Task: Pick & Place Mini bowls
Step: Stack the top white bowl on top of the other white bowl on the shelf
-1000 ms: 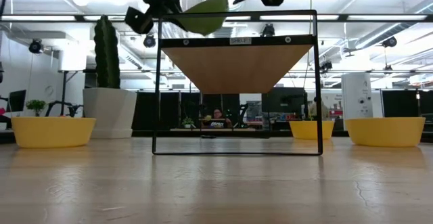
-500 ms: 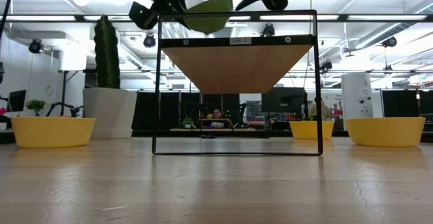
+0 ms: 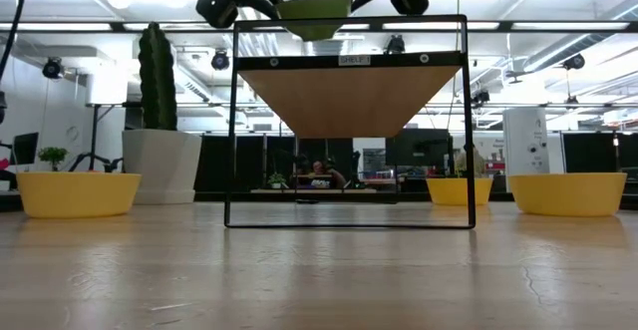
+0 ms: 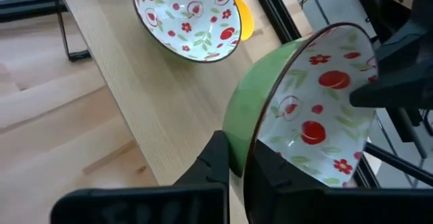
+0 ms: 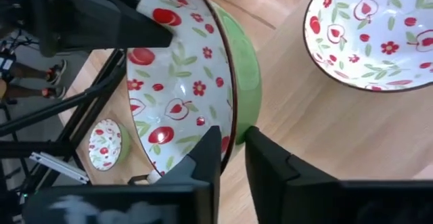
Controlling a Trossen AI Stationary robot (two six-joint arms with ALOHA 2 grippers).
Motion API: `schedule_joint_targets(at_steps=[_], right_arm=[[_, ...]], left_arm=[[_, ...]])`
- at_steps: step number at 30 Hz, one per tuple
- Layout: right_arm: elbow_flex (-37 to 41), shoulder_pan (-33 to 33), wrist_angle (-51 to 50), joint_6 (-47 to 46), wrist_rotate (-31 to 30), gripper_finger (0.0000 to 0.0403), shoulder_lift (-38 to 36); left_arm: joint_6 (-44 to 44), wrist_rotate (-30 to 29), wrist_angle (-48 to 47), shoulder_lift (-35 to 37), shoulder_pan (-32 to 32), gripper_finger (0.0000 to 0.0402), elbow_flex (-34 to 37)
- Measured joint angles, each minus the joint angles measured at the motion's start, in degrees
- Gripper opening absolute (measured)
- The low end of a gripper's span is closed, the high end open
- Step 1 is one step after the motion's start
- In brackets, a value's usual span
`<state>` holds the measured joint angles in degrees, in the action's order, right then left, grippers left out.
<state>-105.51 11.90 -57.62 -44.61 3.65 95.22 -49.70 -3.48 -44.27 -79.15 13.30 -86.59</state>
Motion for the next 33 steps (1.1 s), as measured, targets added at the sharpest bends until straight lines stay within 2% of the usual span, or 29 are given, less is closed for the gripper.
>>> schedule_joint_targets(at_steps=[4,14,28,33], right_arm=[[0.02,0.24,-0.25,0.79,0.25,0.0024,0.0],[0.17,2.22,-2.4,1.91,1.94,0.0009,-0.14],[0.15,6.96,-3.03,3.51,3.66,0.0008,-1.84],[0.11,9.27,-3.25,4.36,6.89,0.0008,-2.21]], left_arm=[[0.09,0.01,-0.19,0.0,-0.07,0.0027,-0.16],[3.0,-0.4,4.06,0.35,-0.31,0.0088,-0.41],[4.83,-3.76,7.0,0.35,-0.23,0.0092,-0.67],[6.01,-5.3,10.61,0.35,0.0,0.0092,-0.67]])
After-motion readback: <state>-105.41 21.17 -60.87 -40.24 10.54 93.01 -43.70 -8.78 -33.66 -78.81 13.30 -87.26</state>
